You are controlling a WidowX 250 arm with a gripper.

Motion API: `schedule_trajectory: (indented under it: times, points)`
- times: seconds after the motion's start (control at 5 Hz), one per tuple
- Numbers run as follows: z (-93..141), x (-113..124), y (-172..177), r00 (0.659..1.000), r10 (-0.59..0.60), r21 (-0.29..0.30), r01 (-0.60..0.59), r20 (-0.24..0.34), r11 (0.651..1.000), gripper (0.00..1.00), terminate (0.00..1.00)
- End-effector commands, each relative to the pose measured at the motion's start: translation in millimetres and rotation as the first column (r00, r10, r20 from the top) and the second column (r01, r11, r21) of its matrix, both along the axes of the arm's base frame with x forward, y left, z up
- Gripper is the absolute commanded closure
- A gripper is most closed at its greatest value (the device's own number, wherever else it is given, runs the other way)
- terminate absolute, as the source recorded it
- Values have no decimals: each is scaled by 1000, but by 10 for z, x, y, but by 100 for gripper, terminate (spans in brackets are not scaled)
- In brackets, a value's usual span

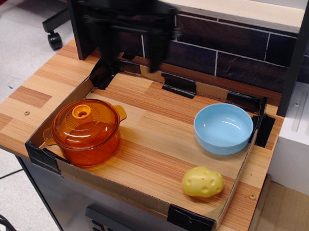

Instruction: Take lid off pot

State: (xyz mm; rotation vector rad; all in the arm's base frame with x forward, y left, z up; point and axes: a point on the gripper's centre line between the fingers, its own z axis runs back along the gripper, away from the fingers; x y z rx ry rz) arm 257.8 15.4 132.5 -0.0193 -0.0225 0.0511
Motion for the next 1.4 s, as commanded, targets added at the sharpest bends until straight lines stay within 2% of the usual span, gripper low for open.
schedule_trajectory:
  times: [0.0,0.4,0.8,1.2]
  points:
    - [57,7,473,994,-110,-9,110,2,994,0,0]
    - [-231,-107,787,983,-183,23,184,-21,983,0,0]
    - [-676,-389,660,966,-250,32,253,-66,967,0,0]
    - [-745,-341,646,968,-244,30,246,-52,969,0,0]
